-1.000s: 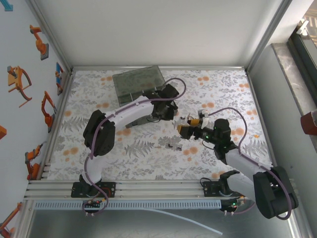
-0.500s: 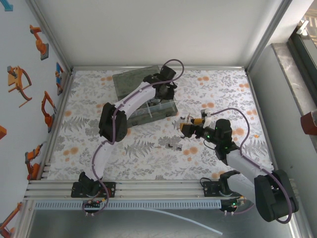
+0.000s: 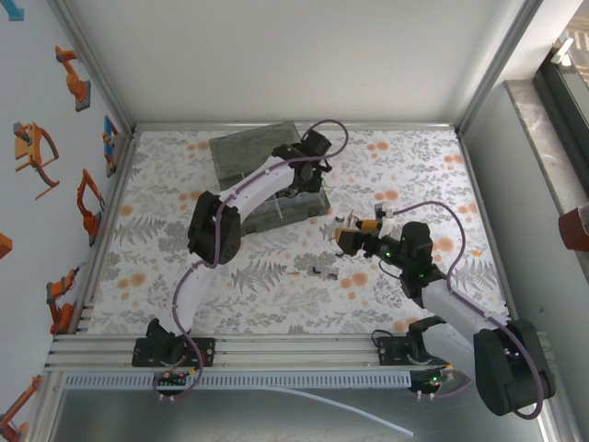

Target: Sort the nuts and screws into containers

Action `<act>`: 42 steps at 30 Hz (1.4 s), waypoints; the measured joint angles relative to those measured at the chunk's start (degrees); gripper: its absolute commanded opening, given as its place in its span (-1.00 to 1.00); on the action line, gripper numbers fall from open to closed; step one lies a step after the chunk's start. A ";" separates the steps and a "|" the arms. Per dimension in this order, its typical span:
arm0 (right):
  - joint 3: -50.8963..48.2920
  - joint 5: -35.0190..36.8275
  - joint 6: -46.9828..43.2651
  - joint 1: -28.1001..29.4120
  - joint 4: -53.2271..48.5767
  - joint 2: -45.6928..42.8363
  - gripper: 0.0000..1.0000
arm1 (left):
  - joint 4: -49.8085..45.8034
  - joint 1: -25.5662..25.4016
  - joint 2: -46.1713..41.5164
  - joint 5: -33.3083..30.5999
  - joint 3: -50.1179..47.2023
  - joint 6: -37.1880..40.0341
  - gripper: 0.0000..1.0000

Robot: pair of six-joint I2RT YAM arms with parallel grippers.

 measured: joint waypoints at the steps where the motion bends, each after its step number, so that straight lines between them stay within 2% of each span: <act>1: -0.09 0.00 -0.02 0.00 -0.22 -0.35 0.99 | 0.37 -0.96 -2.27 -0.02 -2.86 0.02 -0.35; 5: -0.59 -0.02 -0.50 0.00 -2.47 -3.02 0.99 | 2.29 -6.05 -13.07 2.01 -16.06 -1.73 -0.31; 9: -0.57 0.00 -1.70 -0.04 -7.06 -6.47 0.99 | 6.38 -10.73 -22.64 8.22 -30.21 -5.95 -0.31; 15: -0.61 -2.40 -1.42 -0.04 -14.29 -9.01 0.99 | 7.08 -12.66 -23.41 14.43 -38.29 -10.03 -0.23; 26: -7.52 -6.14 0.83 -0.04 -14.95 -15.87 0.99 | -0.72 -15.98 -18.49 17.42 -35.91 -11.08 -0.24; 42: -7.65 -6.73 1.14 -0.02 -13.25 -15.87 0.99 | -4.09 -16.92 -12.90 16.72 -32.35 -12.81 -0.39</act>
